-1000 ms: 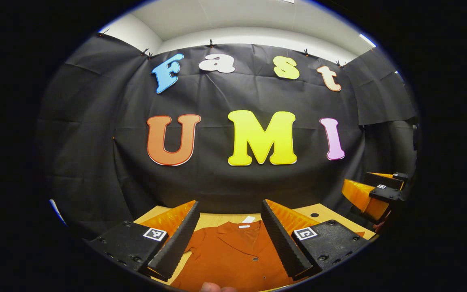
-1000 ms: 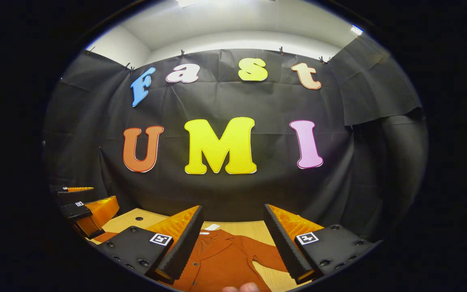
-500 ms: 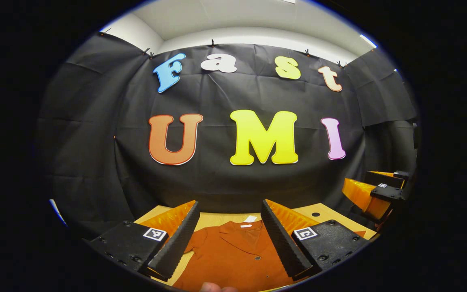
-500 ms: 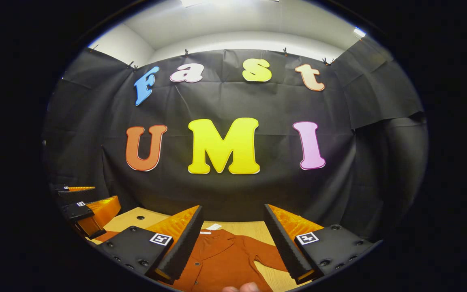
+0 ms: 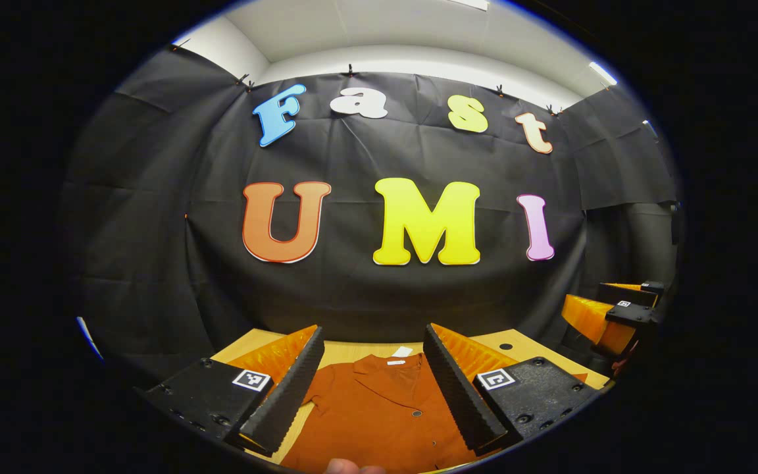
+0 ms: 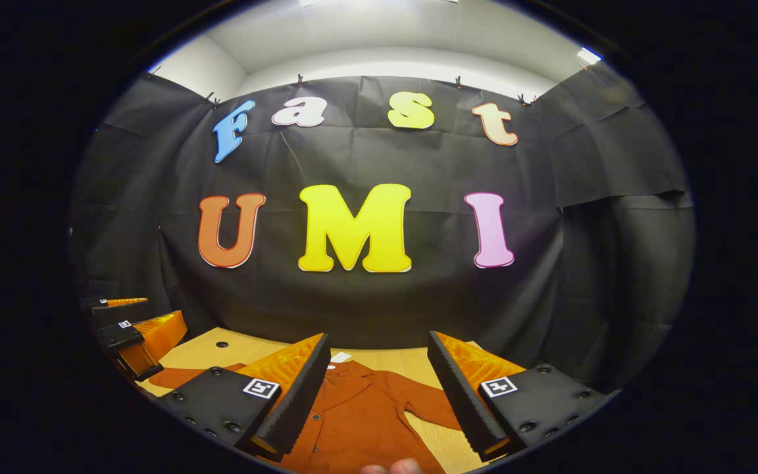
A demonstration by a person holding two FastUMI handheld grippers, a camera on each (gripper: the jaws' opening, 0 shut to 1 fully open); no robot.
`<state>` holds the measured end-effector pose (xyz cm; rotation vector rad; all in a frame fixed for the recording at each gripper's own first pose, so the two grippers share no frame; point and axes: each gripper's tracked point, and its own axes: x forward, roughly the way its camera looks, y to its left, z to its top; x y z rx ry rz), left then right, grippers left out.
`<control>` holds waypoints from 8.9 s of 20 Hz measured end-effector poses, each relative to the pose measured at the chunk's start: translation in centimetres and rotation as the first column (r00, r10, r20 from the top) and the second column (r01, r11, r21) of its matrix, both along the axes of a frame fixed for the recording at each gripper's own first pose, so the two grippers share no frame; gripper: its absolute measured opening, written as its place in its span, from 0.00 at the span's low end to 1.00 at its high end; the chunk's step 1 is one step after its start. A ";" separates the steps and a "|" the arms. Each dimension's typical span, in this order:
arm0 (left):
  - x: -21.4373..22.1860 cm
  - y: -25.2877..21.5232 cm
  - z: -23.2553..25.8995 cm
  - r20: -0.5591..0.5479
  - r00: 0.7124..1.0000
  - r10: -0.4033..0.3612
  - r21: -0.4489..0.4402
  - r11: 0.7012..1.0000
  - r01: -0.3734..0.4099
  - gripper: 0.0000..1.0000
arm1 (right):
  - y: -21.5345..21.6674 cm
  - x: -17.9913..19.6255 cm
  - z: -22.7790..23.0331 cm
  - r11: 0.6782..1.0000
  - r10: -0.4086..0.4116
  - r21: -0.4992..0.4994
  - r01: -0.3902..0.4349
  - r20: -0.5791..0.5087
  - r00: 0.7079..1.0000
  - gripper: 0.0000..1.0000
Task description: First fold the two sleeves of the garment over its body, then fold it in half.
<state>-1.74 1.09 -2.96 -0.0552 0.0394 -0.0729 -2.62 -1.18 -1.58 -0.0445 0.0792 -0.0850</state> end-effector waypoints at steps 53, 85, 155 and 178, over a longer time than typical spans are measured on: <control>1.3 -6.1 -7.7 -0.286 0.958 0.002 0.117 0.993 0.033 0.99 | -28.1 8.3 -23.9 0.962 -0.080 0.139 0.234 -0.679 0.730 0.05; -2.9 21.5 -8.4 -0.267 0.907 0.327 0.080 0.945 -0.317 0.99 | 25.1 26.8 -34.2 0.915 0.246 -0.011 -0.404 -0.778 0.578 0.06; 20.7 10.7 -10.1 -0.430 0.902 -0.036 -0.207 0.977 -0.060 0.03 | -0.5 1.5 -13.4 0.920 0.340 0.343 -0.191 -0.452 0.825 0.92; 24.7 -23.8 -24.5 -0.655 0.739 -0.159 0.191 0.911 0.365 0.03 | -21.5 -6.3 -13.6 0.963 0.014 0.239 0.128 -0.517 0.856 0.97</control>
